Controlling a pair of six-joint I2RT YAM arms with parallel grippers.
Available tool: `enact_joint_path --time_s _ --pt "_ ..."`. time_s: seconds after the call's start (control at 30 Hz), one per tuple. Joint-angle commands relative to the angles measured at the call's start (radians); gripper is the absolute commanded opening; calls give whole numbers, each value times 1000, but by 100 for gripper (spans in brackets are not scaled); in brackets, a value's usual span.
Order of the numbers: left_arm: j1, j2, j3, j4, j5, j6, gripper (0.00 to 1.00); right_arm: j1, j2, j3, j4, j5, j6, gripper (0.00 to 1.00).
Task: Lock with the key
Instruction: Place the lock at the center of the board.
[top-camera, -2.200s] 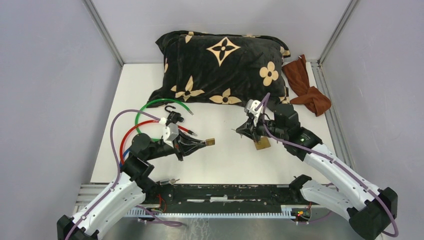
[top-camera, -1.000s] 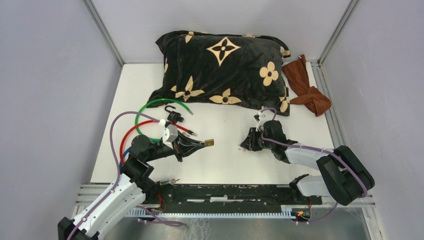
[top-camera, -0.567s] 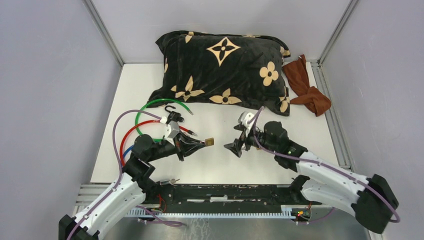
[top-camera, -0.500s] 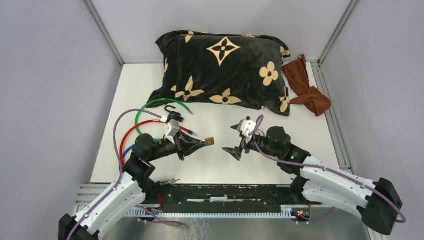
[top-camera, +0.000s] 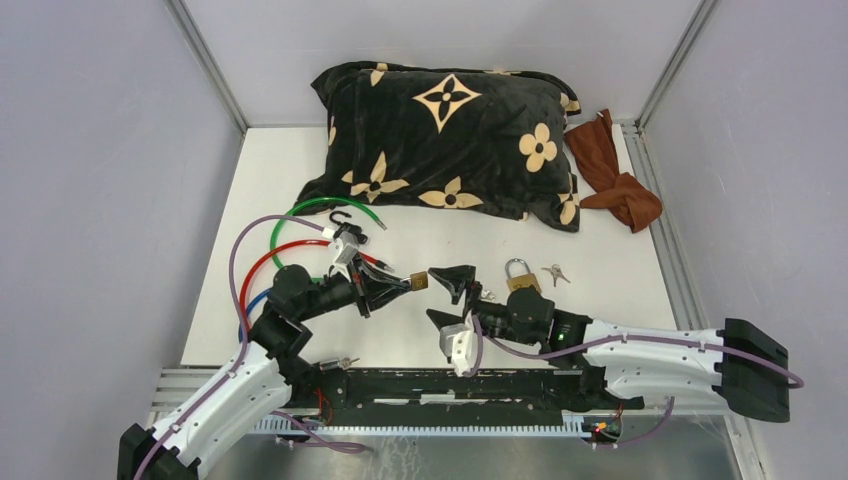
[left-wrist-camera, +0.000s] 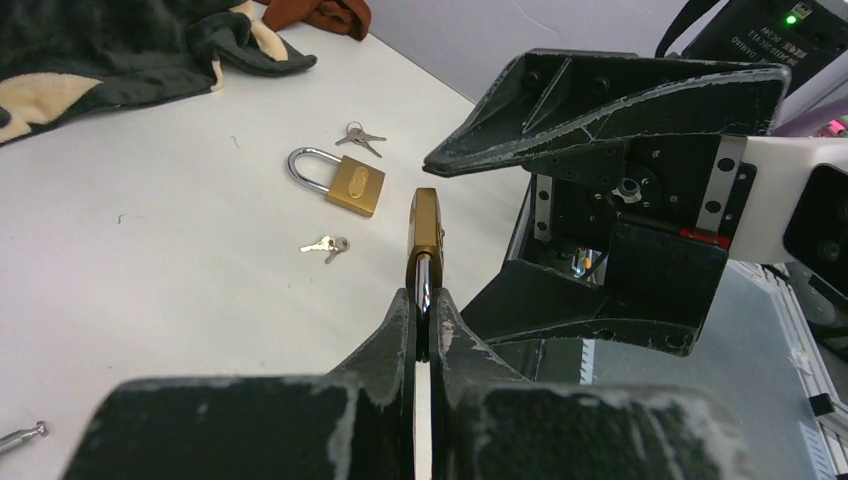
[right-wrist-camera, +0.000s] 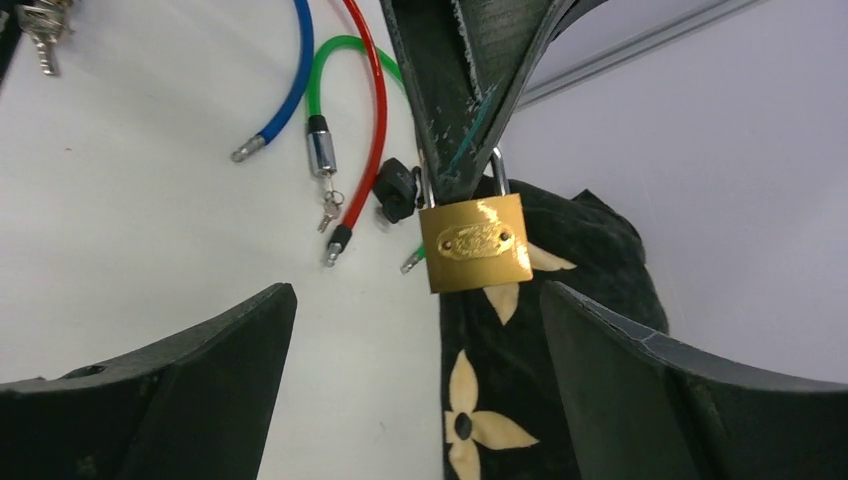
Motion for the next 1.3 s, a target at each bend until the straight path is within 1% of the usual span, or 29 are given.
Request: enact_joint_path --time_s 0.0,0.07,0.13,0.27,0.43,0.53,0.63,0.67,0.8,0.83,0.87,0.9,0.93,0.97,1.0,1.03,1.1,1.23,1.27 --pt "6 -2 25 39 18 -36 2 13 68 119 60 89 -117 98" --pt "6 -2 25 39 19 -33 2 13 98 149 37 105 -111 98" --pt "7 -2 24 39 20 -32 2 15 121 170 22 107 -108 93" --pt "6 1 24 40 18 -30 2 16 146 195 2 99 -109 74" --pt "6 2 24 46 18 -28 2 19 162 211 -14 84 -109 70" --pt "6 4 23 48 17 -29 2 24 175 225 -25 81 -100 63" --pt "6 5 22 51 17 -31 2 26 184 233 -26 82 -86 45" --pt "6 5 22 52 18 -31 2 25 187 233 -26 88 -82 35" --pt "6 -1 20 52 22 -25 2 26 182 229 -14 144 -27 4" --pt "6 -3 18 51 22 -23 2 25 178 227 -11 162 -1 0" --pt "7 -8 14 52 18 -22 2 26 173 229 -11 189 37 0" --pt "8 -14 11 48 3 -20 15 26 167 230 -15 218 88 0" --pt "8 -22 8 39 -25 -19 43 24 165 230 -23 266 134 0" --pt "12 -31 6 29 -57 -19 78 21 162 231 -42 320 189 0" --pt "20 -39 5 23 -88 -19 97 16 164 236 -70 362 244 0" --pt "32 -49 2 22 -112 -19 99 7 167 244 -111 409 332 0" --pt "58 -71 -6 19 -163 -18 100 -16 183 266 -207 470 537 0" --pt "127 -120 -34 17 -268 -29 100 -77 250 315 -444 520 983 0" --pt "143 -133 -42 17 -286 -35 100 -83 268 324 -505 528 1054 0"
